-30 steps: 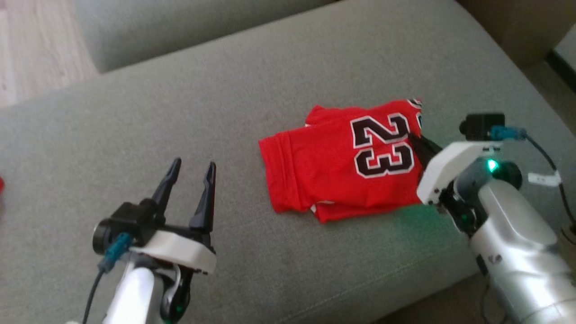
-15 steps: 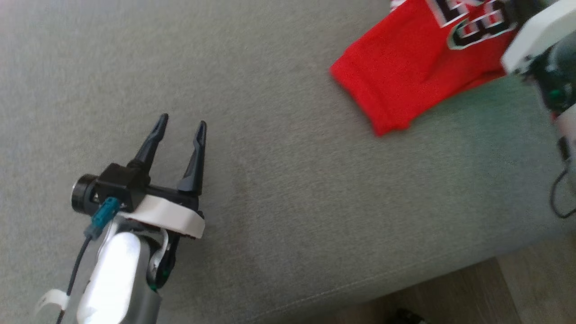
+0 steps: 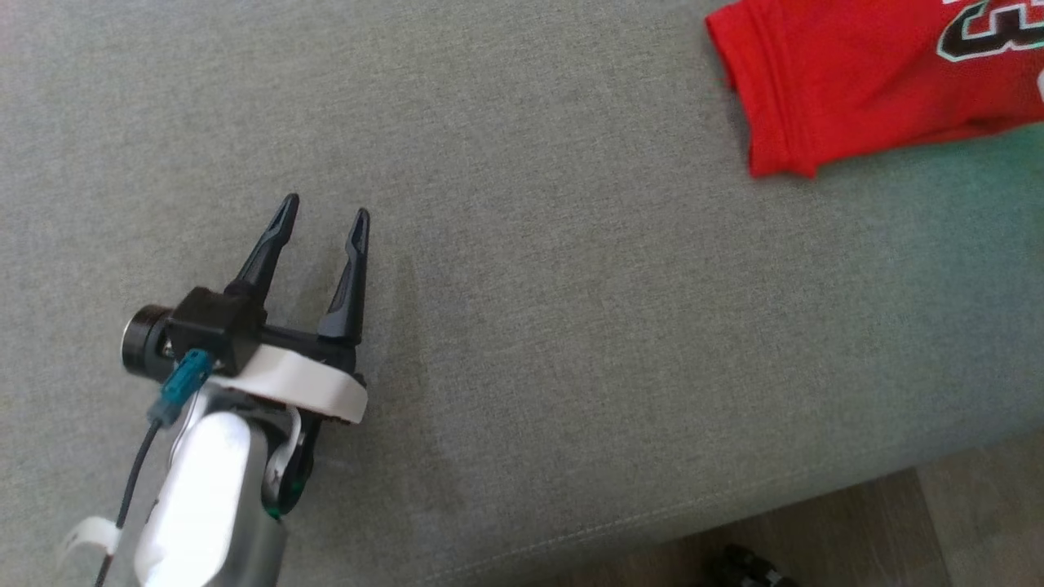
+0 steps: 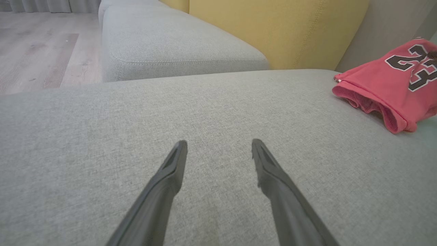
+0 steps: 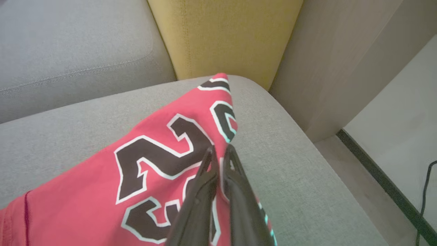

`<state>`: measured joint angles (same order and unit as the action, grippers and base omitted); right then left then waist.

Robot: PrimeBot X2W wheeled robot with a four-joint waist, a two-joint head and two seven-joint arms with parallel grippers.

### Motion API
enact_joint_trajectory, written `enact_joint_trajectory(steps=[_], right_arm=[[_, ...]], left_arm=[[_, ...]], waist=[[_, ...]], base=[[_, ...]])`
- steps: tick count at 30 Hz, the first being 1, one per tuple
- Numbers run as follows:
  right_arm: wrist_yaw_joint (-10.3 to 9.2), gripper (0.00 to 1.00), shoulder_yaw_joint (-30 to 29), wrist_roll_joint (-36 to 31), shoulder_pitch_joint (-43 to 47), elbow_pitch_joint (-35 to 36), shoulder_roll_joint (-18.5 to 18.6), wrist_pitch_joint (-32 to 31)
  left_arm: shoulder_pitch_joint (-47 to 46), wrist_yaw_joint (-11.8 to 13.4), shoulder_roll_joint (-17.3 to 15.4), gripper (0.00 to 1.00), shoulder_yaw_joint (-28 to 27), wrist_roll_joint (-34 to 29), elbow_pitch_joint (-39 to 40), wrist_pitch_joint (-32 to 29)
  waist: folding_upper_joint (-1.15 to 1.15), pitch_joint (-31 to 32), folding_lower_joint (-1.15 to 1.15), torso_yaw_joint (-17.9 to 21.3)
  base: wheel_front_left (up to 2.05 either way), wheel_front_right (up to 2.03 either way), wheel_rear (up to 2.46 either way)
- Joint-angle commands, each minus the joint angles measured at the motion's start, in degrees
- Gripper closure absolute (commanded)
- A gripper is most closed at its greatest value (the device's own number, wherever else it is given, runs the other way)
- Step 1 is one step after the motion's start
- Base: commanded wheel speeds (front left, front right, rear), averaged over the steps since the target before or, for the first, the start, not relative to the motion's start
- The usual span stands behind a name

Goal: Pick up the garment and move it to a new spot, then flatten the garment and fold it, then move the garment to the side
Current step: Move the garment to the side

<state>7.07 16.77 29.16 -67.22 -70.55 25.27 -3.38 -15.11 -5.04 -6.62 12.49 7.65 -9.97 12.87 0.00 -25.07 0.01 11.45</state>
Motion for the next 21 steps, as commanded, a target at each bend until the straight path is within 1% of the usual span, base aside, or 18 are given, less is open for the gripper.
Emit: enact_joint_trajectory(steps=[1, 5, 8, 9, 12, 16, 19, 21], right_arm=[[0.42, 0.00, 0.2, -1.5, -1.9, 0.4, 0.3, 1.6], [0.42, 0.00, 0.8, -5.3, -2.4, -1.1, -0.5, 6.2], [0.42, 0.00, 1.5, -7.7, -2.0, -1.4, -1.5, 9.7], [0.42, 0.00, 1.5, -7.7, -2.0, -1.4, -1.5, 9.7], [0.42, 0.00, 2.1, -9.2, -1.1, -0.7, -3.0, 13.6], [0.42, 0.00, 2.9, -8.2, 2.7, 3.9, -5.6, 16.8], [0.42, 0.00, 3.7, -6.7, 7.7, 10.0, -7.1, 17.8], [0.42, 0.00, 4.2, -5.9, 12.0, 15.1, -7.5, 18.1]], left_arm=[[-1.8, 0.3, -0.5, 0.00, -1.1, 0.4, 1.1, 0.3], [-1.8, 0.4, 0.0, 0.00, -0.9, 1.1, 0.1, 0.9], [-1.3, 0.7, 0.5, 0.00, -1.3, 1.9, -0.8, 1.4], [-1.3, 0.7, 0.5, 0.00, -1.3, 1.9, -0.8, 1.4], [-0.3, 1.1, 1.0, 0.00, -1.9, 2.8, -1.5, 1.8], [1.8, 2.0, 1.4, 0.00, -3.6, 4.1, -1.7, 2.1], [3.8, 2.7, 1.4, 0.00, -5.6, 4.7, -0.6, 2.1], [5.4, 3.1, 1.1, 0.00, -7.1, 5.0, 0.3, 2.1]], waist=[[0.00, 0.4, -0.01, -0.2], [0.00, 2.3, -0.01, -1.1], [0.00, 4.9, -0.01, -2.2], [0.00, 4.9, -0.01, -2.2], [0.00, 8.4, -0.01, -3.5], [0.00, 13.8, -0.01, -5.6], [0.00, 17.8, -0.01, -7.2], [0.00, 20.3, -0.01, -8.3]], base=[[0.00, 0.00, 0.00], [0.00, 0.00, 0.00], [0.00, 0.00, 0.00], [0.00, 0.00, 0.00], [0.00, 0.00, 0.00], [0.00, 0.00, 0.00], [0.00, 0.00, 0.00], [0.00, 0.00, 0.00]])
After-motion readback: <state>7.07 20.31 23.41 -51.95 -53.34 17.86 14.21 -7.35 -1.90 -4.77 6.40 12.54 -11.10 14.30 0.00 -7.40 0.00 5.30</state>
